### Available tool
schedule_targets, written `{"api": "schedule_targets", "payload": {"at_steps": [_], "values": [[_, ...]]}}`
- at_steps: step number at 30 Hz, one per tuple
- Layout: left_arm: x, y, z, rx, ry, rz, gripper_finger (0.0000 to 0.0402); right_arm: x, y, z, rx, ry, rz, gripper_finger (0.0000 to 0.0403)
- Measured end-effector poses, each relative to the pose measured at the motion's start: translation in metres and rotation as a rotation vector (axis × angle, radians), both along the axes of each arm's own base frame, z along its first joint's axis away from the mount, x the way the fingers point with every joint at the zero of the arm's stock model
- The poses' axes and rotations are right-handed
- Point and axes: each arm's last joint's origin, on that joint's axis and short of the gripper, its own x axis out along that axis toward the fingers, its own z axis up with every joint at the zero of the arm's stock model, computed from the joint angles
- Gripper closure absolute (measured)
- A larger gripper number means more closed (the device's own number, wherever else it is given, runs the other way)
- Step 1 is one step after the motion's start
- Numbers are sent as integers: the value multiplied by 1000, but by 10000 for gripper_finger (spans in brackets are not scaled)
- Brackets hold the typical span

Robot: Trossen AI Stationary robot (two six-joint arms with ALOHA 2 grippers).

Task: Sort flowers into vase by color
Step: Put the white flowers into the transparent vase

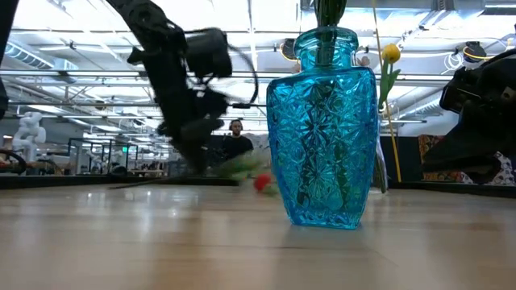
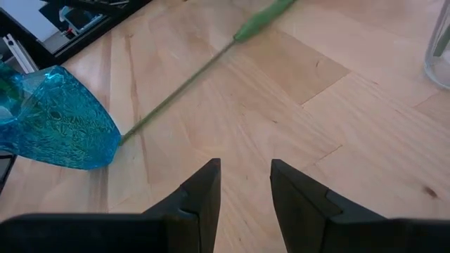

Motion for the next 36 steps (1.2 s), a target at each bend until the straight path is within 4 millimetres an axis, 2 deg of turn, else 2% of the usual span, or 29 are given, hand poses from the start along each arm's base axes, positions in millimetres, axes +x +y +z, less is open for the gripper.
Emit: {"api": "schedule_targets", "payload": {"at_steps": [3,8,13,17,22,25,31,36], "values": [[5,1,14,58,-140,-50,401,0,0,0,4,0,-3,287],[-1,3,35,156,-241,-26,401,0,0,0,7,-1,-4,287],[-4,0,52,220,-504,-68,401,0,0,0,2,1,-2,287],[-10,-4,58,266,-733,-113,401,-1,0,-1,-2,11,-5,287],[-22,-5,52,307,-955,-98,401,-1,-1,-1,1,11,-10,287],[-28,-6,55,342,-1116,-103,401,-1,-1,-2,7,18,-15,287],[-34,-18,80,387,-1432,-310,401,-1,-1,-2,-3,16,-12,287],[-27,-28,96,463,-1478,-484,401,-1,-1,-1,-14,9,-29,287]]}}
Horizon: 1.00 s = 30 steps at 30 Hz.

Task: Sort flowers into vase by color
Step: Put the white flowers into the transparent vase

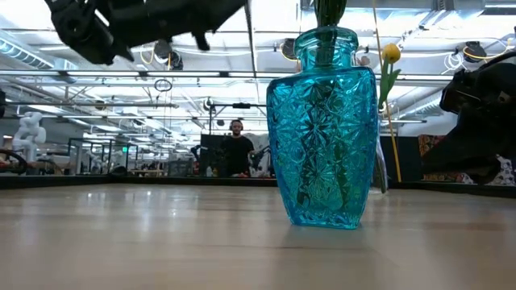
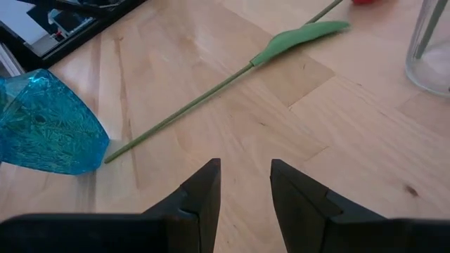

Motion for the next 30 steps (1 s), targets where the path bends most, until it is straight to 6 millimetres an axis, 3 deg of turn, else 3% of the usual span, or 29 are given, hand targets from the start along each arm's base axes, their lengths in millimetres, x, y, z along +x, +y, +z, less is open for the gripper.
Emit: {"api": "schedule_targets", "payload": {"at_steps": [7,13,23,30], "values": [[40,-11,9,191,-23,-38,402,0,-1,0,-19,-9,-23,287],[97,-12,9,234,-47,-124,402,0,-1,1,-15,-11,-22,287],[183,-7,6,242,26,-74,402,0,-1,1,-13,-11,-19,287],[204,0,2,359,17,-8,402,0,-1,0,-14,-7,-17,287]]}}
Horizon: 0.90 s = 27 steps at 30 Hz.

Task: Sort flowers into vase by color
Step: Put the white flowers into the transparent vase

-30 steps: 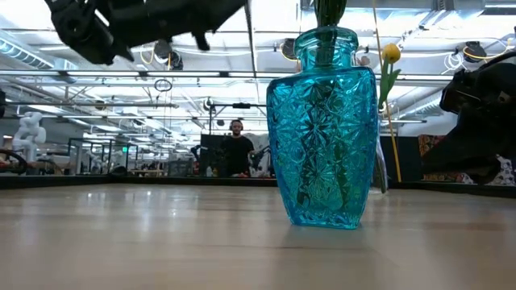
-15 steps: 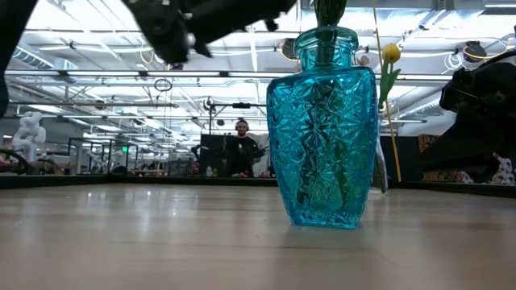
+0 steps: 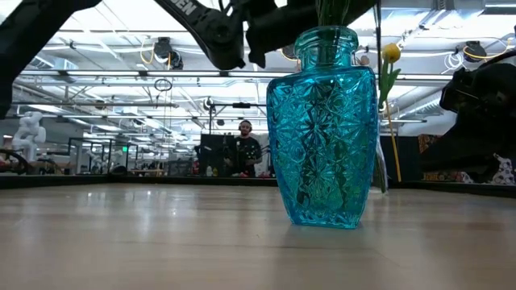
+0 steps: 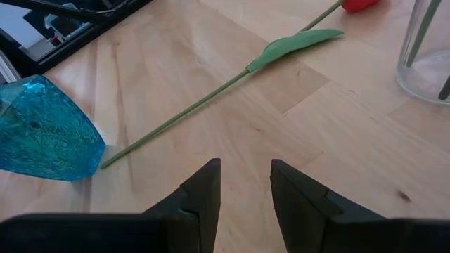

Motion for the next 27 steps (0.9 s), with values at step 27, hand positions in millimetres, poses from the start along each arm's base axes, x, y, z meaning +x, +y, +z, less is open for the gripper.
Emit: {"api": "schedule_targets", "payload": {"at_steps": [27], "values": [[1,41,-12,-10,86,83,402,0,0,0,-25,7,12,287]]}}
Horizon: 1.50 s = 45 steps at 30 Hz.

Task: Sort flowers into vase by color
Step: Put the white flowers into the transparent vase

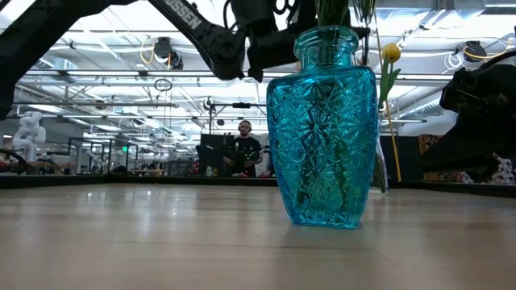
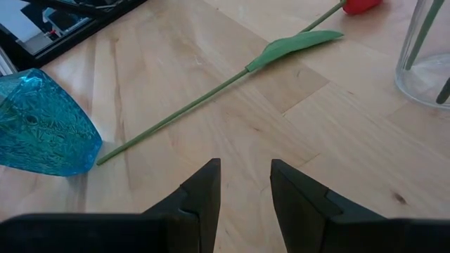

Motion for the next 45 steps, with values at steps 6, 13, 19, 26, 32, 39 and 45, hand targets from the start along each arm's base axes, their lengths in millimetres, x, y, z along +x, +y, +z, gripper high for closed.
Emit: {"api": "schedule_targets", "payload": {"at_steps": [6,13,19,26,32,39,45], "values": [[6,3,-21,0,-27,14,402,0,0,0,3,-2,-2,287],[8,9,-29,-19,0,64,402,0,0,-1,1,7,0,287],[11,8,-40,-32,115,61,401,-1,-1,-2,-12,20,0,287],[13,4,-48,-45,201,53,377,-1,-1,-2,-9,19,-2,287],[13,3,-50,-171,214,35,348,-1,-1,-2,-7,18,-2,287],[13,3,-55,-187,266,80,286,-1,-1,-2,2,17,-7,287],[14,-5,-56,-242,262,191,270,-1,-1,-2,7,20,-11,287]]}}
